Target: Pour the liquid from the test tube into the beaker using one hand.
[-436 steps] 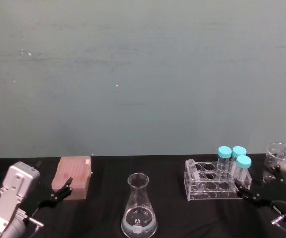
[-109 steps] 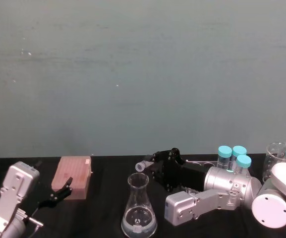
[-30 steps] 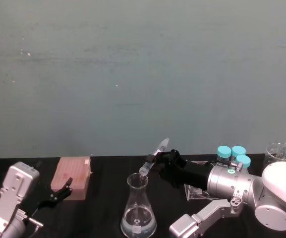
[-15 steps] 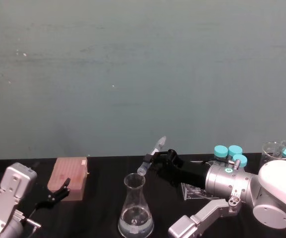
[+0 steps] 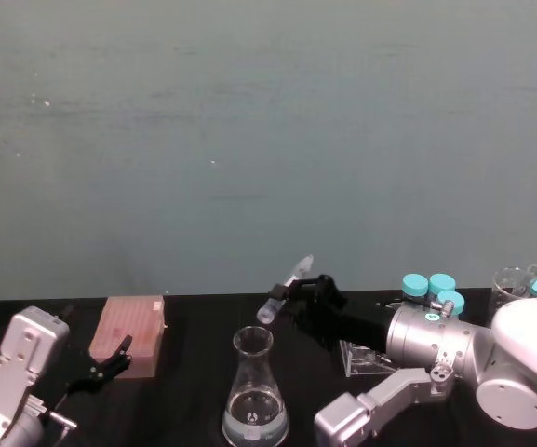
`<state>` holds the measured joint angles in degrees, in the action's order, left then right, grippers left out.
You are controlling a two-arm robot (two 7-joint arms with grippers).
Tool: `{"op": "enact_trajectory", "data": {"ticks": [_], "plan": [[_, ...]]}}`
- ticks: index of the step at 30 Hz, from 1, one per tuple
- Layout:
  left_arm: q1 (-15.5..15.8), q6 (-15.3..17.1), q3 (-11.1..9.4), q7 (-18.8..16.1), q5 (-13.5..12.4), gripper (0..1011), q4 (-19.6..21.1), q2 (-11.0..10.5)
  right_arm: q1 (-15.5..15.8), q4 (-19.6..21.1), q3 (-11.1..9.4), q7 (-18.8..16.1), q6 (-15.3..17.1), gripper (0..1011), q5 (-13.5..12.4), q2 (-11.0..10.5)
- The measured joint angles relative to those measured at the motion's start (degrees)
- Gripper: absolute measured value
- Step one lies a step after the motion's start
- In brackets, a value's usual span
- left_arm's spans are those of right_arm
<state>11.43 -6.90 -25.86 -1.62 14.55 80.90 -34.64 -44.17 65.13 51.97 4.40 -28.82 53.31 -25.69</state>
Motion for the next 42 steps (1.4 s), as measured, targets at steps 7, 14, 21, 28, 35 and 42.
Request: {"op": "enact_trajectory", "data": {"ticks": [7,14,21,28,35,42], "plan": [[0.0,0.0,0.0,0.0,0.0,1000,0.0,0.0,3.1,1.4,-6.5,-11.0,-0.2,207,-17.6,0.8],[0.0,0.0,0.0,0.0,0.0,1000,0.0,0.0,5.5,1.9,-14.6,-25.8,6.0,207,-40.5,2.2],[0.0,0.0,0.0,0.0,0.0,1000,0.0,0.0,5.8,-0.2,-20.7,-34.9,14.5,207,-54.5,3.9],[0.0,0.0,0.0,0.0,0.0,1000,0.0,0.0,4.8,-4.1,-24.0,-41.0,22.3,207,-63.4,5.4],[0.0,0.0,0.0,0.0,0.0,1000,0.0,0.0,2.9,-9.3,-24.5,-44.4,26.9,207,-68.3,6.5],[0.0,0.0,0.0,0.0,0.0,1000,0.0,0.0,2.0,-12.1,-23.4,-44.9,27.6,207,-69.1,6.7]]}}
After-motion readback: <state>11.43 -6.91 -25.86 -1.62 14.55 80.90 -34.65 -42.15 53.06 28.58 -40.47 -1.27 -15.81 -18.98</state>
